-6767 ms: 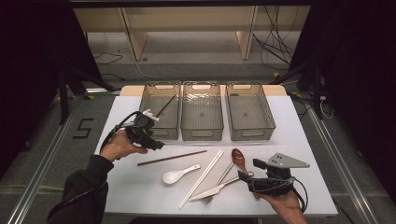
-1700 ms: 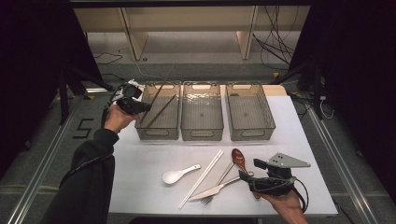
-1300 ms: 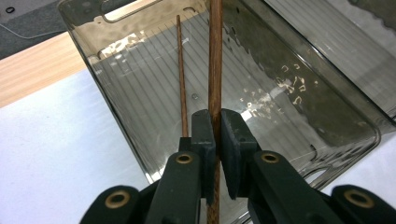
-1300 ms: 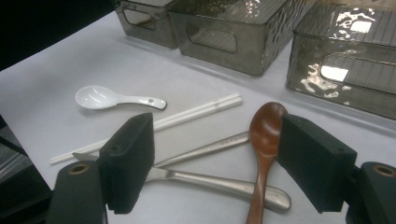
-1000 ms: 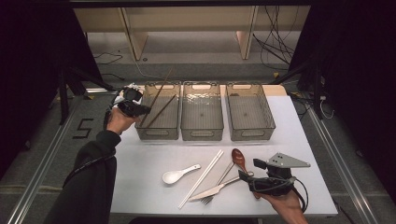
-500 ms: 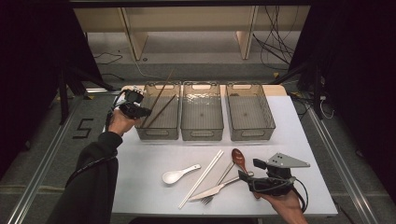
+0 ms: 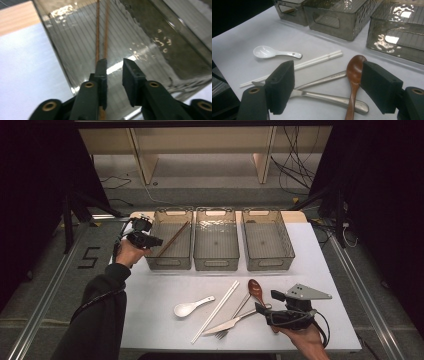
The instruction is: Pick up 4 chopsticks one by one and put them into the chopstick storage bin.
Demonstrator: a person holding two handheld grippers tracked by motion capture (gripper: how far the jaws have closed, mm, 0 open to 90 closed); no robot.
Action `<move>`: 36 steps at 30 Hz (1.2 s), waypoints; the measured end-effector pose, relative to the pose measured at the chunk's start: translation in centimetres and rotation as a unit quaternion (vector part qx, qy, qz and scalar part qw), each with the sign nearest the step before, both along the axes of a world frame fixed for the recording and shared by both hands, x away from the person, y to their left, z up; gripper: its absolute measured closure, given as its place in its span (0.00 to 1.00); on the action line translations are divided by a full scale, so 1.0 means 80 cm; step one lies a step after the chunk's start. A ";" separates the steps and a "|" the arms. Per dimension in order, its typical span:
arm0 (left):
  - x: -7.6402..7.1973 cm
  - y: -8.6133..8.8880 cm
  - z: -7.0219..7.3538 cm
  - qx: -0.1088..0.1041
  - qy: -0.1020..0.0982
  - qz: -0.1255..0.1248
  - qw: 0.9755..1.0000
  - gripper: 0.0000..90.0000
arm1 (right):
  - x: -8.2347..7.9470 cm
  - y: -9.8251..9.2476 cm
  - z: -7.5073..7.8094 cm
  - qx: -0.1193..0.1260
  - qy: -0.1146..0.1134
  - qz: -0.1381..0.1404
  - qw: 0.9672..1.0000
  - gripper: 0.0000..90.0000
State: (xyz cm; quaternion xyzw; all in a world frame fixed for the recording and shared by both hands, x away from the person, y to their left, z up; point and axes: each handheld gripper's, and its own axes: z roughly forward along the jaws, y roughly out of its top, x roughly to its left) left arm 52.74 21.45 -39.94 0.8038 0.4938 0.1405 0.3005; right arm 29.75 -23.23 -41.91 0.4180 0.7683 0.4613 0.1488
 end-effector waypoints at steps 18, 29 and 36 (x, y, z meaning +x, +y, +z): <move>-0.096 -0.056 0.034 -0.074 0.021 -0.070 0.995 0.34 | -0.001 0.001 0.001 0.000 -0.002 0.000 1.000 0.32; -0.139 -0.103 0.019 -0.035 0.038 -0.126 0.991 0.24 | -0.002 0.001 0.002 -0.004 -0.004 0.001 1.000 0.32; -0.156 -0.123 0.007 -0.036 0.043 -0.137 0.989 0.24 | -0.002 0.000 0.002 -0.003 -0.003 -0.001 1.000 0.32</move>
